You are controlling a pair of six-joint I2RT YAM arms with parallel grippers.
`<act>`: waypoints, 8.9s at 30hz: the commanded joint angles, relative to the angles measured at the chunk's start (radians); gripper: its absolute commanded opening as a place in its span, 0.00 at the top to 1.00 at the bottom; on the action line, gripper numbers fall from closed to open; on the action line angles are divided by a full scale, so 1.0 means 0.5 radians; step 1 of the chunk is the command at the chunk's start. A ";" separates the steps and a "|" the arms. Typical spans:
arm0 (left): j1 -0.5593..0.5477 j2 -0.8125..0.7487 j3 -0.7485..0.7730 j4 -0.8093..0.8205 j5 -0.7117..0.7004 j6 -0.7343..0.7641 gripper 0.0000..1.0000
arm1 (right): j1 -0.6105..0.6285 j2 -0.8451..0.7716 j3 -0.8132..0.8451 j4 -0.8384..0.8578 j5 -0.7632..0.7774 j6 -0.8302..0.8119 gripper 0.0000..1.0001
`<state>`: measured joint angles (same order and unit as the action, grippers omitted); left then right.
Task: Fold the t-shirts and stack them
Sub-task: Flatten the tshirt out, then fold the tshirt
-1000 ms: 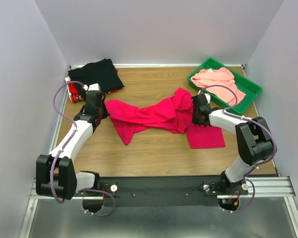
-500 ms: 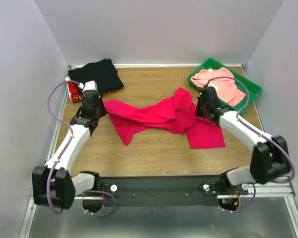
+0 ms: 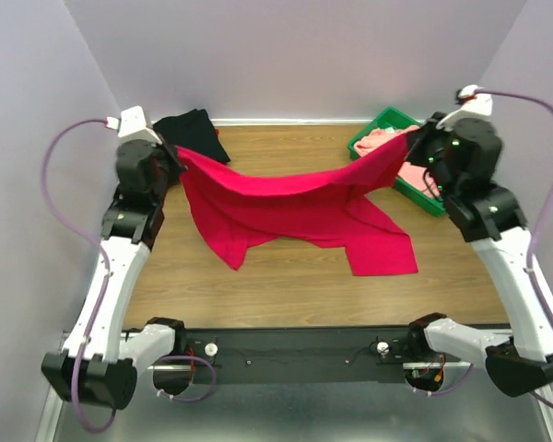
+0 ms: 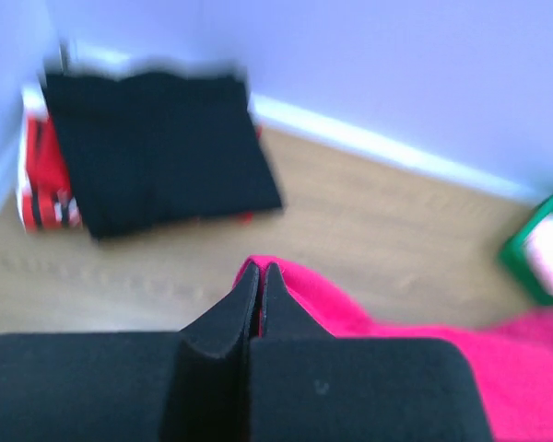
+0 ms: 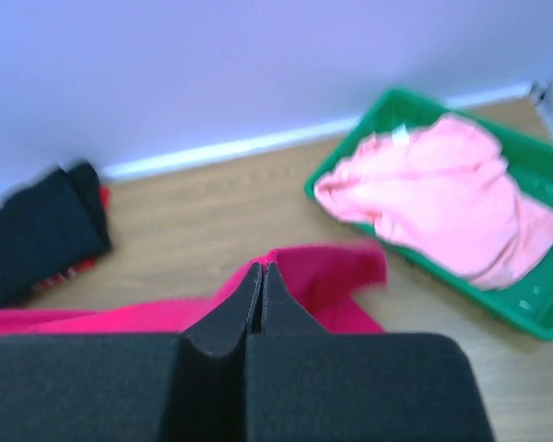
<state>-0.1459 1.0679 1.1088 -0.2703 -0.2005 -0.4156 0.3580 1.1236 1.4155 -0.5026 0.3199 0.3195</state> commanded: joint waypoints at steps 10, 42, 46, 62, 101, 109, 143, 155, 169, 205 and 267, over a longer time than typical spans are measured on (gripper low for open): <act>0.007 -0.491 0.645 -0.036 -0.059 0.153 1.00 | -0.017 -0.121 1.126 -0.213 0.149 -0.237 1.00; 0.007 -0.423 0.713 0.458 0.245 0.153 1.00 | -0.017 0.435 1.673 0.155 0.020 -0.587 0.99; 0.006 -0.663 0.709 0.387 0.156 0.214 1.00 | -0.017 0.266 1.667 0.165 -0.041 -0.596 1.00; 0.007 -0.640 0.900 0.179 -0.019 0.209 1.00 | -0.017 0.378 1.808 0.321 -0.207 -0.590 1.00; 0.194 0.368 -0.469 0.620 0.392 -0.022 0.16 | 0.290 1.247 -0.167 0.563 -0.849 -0.044 0.00; 0.194 0.150 -0.539 0.571 0.499 -0.034 0.16 | 0.364 1.409 -0.352 0.680 -0.916 0.027 0.00; -0.027 0.371 -0.867 0.433 -0.001 -0.245 0.16 | -0.072 1.898 0.188 0.355 -0.535 -0.053 0.00; -0.064 0.622 -0.886 0.452 0.216 -0.230 0.16 | -0.059 1.434 -0.260 0.358 -0.775 0.100 0.00; -0.073 1.061 -0.644 0.396 0.266 -0.123 0.16 | -0.093 1.692 -0.272 0.355 -0.649 0.128 0.00; -0.490 0.308 -0.802 0.136 -0.513 -0.793 0.20 | -0.412 1.428 -0.070 0.287 -0.879 -0.068 0.00; -0.552 0.610 -0.680 -1.530 -0.909 -2.642 0.47 | -0.676 1.121 -0.601 0.474 -1.170 0.042 0.00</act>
<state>-0.4149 1.3510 0.7448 -0.9974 -0.6205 -1.7287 0.0311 1.6608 1.1271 -0.2886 -0.2428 0.3397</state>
